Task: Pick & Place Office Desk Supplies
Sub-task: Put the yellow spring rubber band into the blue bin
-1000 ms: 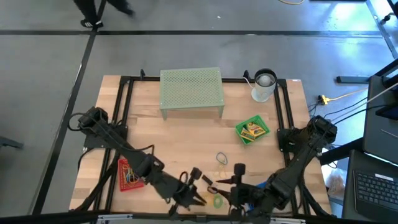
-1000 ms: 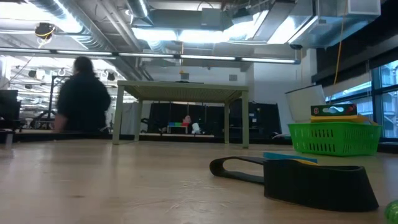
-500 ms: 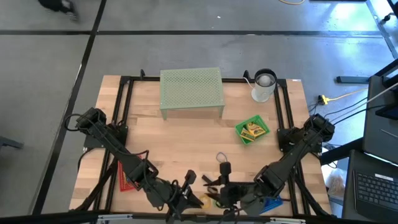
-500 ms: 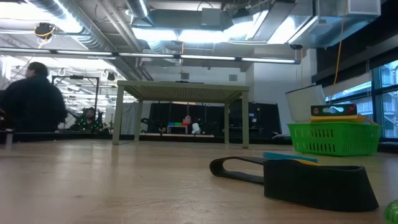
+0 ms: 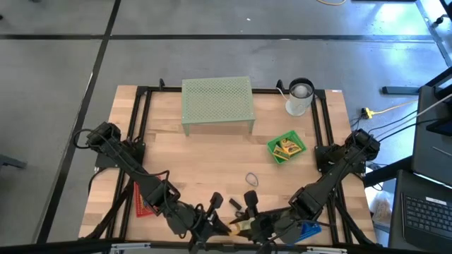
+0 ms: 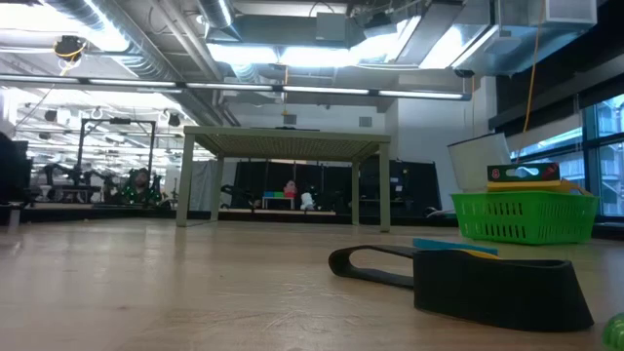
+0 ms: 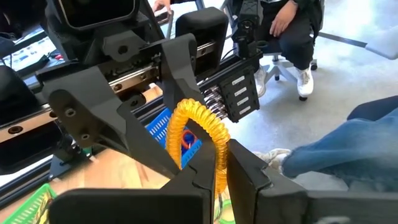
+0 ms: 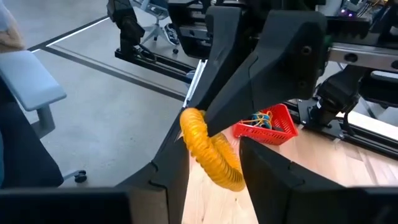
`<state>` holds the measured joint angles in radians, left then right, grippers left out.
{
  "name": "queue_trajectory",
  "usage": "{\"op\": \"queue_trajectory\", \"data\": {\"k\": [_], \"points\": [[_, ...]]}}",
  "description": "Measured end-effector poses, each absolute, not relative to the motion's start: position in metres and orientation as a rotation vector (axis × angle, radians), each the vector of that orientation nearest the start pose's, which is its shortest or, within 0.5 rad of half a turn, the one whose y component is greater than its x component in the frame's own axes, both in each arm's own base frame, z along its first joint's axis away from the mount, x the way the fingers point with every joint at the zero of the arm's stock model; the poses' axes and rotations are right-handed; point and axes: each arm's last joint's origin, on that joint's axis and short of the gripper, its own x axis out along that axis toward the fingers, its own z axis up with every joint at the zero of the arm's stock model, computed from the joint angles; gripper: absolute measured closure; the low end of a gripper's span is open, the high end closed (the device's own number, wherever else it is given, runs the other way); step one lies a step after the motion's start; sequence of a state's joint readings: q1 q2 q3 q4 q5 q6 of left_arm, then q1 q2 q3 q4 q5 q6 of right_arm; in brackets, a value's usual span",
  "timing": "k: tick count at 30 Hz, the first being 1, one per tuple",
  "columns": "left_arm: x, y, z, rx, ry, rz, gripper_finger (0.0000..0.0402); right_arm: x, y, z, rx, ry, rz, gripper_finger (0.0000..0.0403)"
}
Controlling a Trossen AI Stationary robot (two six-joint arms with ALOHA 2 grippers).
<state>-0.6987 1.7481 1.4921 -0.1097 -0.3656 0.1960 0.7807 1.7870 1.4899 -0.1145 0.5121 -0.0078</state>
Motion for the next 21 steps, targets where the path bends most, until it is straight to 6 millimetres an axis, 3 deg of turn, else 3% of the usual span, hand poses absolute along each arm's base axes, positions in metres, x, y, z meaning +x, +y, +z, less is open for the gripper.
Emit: {"op": "queue_trajectory", "data": {"k": [4,11,21], "points": [[0.3185,-0.2541,0.3256,0.379,0.284,-0.36,0.0384,0.3038,0.2813,0.31,-0.256,0.327,0.267,0.029],[0.3182,-0.2537,0.3246,0.385,0.296,-0.36,0.0382,0.3037,0.2816,0.3099,-0.252,0.328,0.278,0.0384],[0.3175,-0.2487,0.3207,0.328,0.349,-0.192,0.0326,0.3008,0.2753,0.307,0.046,0.403,0.116,0.0374]]}}
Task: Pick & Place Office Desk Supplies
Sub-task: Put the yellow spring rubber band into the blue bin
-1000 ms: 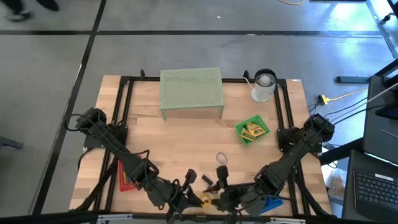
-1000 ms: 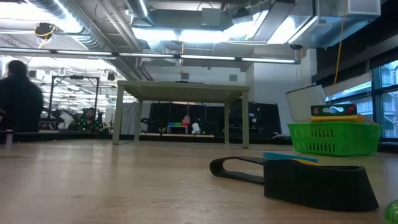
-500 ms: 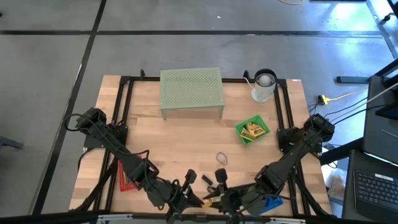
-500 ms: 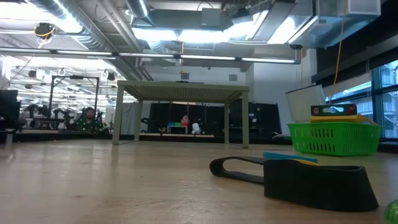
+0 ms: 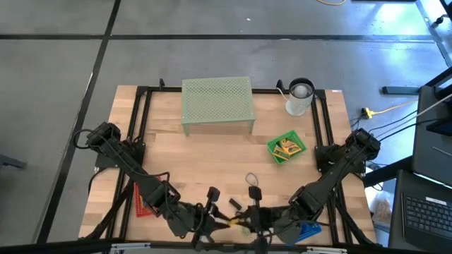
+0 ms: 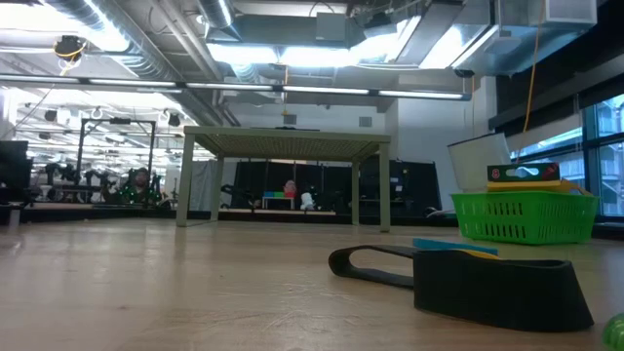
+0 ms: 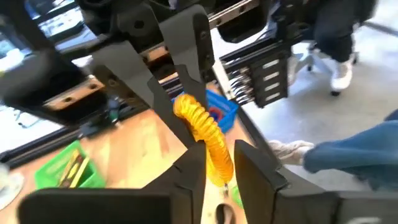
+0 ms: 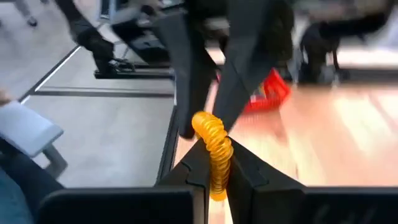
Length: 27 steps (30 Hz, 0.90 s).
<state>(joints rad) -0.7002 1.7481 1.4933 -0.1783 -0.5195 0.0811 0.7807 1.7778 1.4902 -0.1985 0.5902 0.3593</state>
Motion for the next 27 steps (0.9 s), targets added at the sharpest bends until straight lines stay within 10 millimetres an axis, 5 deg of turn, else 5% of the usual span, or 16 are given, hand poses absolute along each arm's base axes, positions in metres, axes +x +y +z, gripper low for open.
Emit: {"op": "queue_trajectory", "data": {"k": [7,14,27], "points": [[0.315,-0.243,0.313,0.309,0.43,-0.086,0.028,0.28,0.268,0.297,0.336,0.655,0.035,0.0382],[0.312,-0.238,0.307,0.305,0.477,0.011,0.0275,0.251,0.271,0.283,0.547,0.961,-0.059,0.0382],[0.312,-0.237,0.306,0.315,0.484,0.017,0.0283,0.189,0.299,0.257,0.687,1.236,-0.331,0.0379]]}}
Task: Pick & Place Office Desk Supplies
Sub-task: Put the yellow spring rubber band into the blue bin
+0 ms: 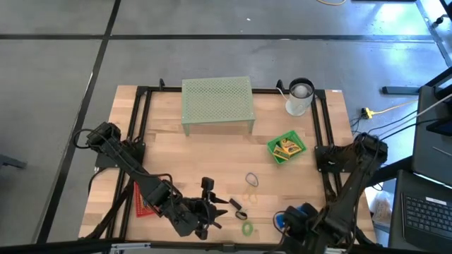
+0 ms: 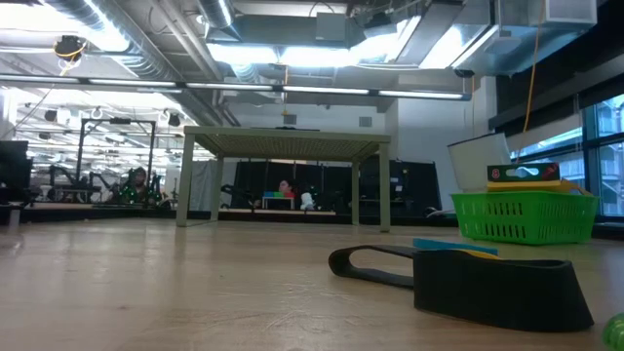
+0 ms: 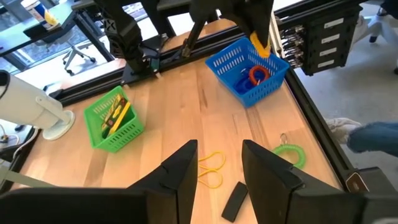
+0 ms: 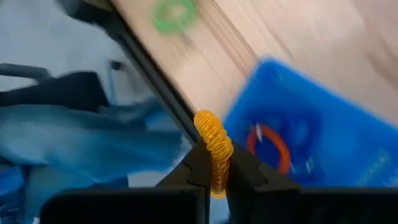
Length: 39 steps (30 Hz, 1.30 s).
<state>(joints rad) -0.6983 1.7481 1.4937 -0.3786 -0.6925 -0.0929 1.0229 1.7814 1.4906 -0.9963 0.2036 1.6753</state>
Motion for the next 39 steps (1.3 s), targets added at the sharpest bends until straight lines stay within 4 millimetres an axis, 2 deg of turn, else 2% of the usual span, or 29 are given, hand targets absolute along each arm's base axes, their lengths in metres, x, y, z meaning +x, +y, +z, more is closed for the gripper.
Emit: {"op": "queue_trajectory", "data": {"k": [5,14,22,27,31,39], "points": [[0.312,-0.237,0.306,0.315,0.485,0.017,0.0282,0.179,0.304,0.233,0.673,1.384,-0.508,0.0378],[0.312,-0.237,0.307,0.32,0.48,0.037,0.0285,0.183,0.298,0.213,0.578,1.432,-0.664,0.0378],[0.312,-0.237,0.307,0.321,0.48,0.037,0.0286,0.193,0.299,0.193,0.524,1.496,-0.694,0.0378],[0.311,-0.236,0.306,0.328,0.488,0.037,0.0286,0.197,0.298,0.188,0.498,1.508,-0.689,0.0373],[0.311,-0.236,0.305,0.336,0.497,0.038,0.0286,0.197,0.298,0.188,0.496,1.497,-0.691,0.0351],[0.311,-0.236,0.305,0.336,0.498,0.038,0.0286,0.197,0.298,0.188,0.496,1.501,-0.689,0.0279]]}}
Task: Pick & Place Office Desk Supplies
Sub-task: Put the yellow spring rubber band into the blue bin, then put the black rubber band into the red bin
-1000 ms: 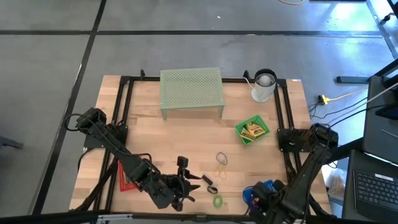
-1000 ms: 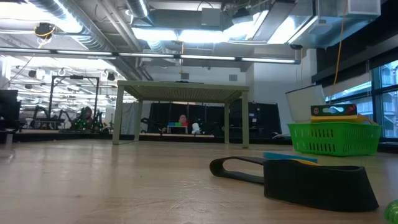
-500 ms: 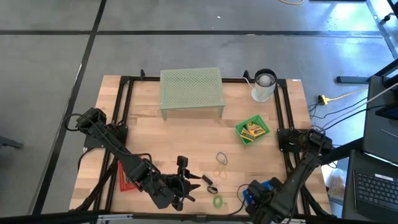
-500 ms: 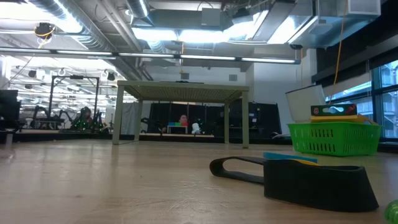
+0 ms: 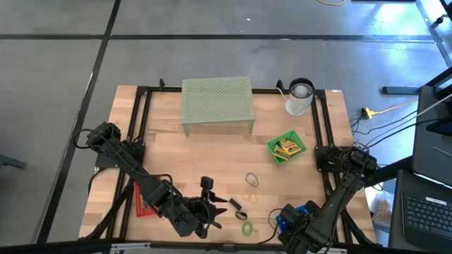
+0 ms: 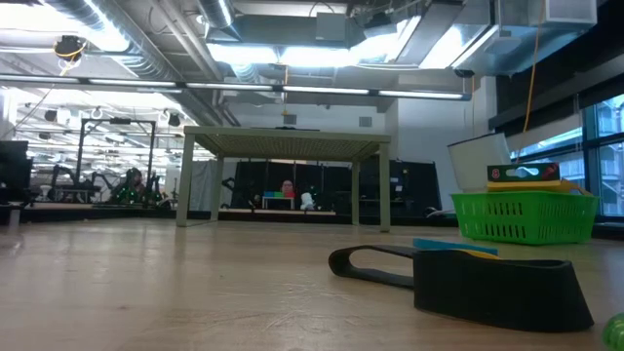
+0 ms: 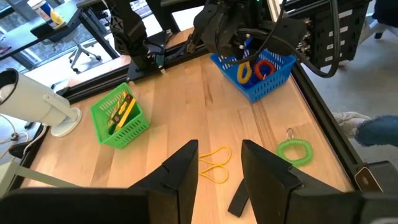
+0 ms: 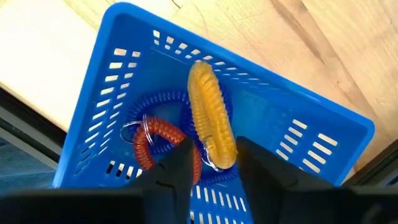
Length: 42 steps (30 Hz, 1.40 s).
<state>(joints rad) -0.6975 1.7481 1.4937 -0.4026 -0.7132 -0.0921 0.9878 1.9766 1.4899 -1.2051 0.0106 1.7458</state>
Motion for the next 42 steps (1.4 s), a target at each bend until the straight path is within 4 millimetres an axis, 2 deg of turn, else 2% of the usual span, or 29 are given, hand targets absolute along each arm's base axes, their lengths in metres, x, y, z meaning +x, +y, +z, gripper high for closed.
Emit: {"op": "queue_trajectory", "data": {"k": [5,8,11,15,20,25,30,35,40,42], "points": [[0.312,-0.23,0.302,0.344,0.526,0.058,0.0286,0.197,0.298,0.189,0.5,1.511,-0.688,0.0229],[0.318,-0.22,0.3,0.294,0.552,0.094,0.0285,0.196,0.297,0.192,0.53,1.591,-0.682,0.0204],[0.325,-0.209,0.299,0.242,0.585,0.081,0.0281,0.193,0.295,0.199,0.554,1.66,-0.68,0.019],[0.337,-0.197,0.291,0.21,0.642,0.037,0.0266,0.191,0.292,0.21,0.577,1.65,-0.652,0.0187],[0.354,-0.191,0.263,0.214,0.76,-0.046,0.0241,0.191,0.288,0.222,0.592,1.578,-0.621,0.0196],[0.367,-0.194,0.228,0.245,0.868,-0.15,0.0222,0.196,0.288,0.223,0.596,1.485,-0.606,0.0204],[0.377,-0.197,0.194,0.359,0.93,-0.182,0.0214,0.202,0.287,0.223,0.598,1.423,-0.572,0.0206],[0.387,-0.194,0.16,0.401,0.992,-0.169,0.0214,0.207,0.285,0.223,0.586,1.412,-0.545,0.0206],[0.399,-0.188,0.136,0.377,1.006,-0.17,0.0214,0.212,0.282,0.223,0.568,1.416,-0.53,0.0206],[0.403,-0.186,0.136,0.367,0.991,-0.164,0.0215,0.213,0.281,0.223,0.569,1.415,-0.531,0.0206]]}}
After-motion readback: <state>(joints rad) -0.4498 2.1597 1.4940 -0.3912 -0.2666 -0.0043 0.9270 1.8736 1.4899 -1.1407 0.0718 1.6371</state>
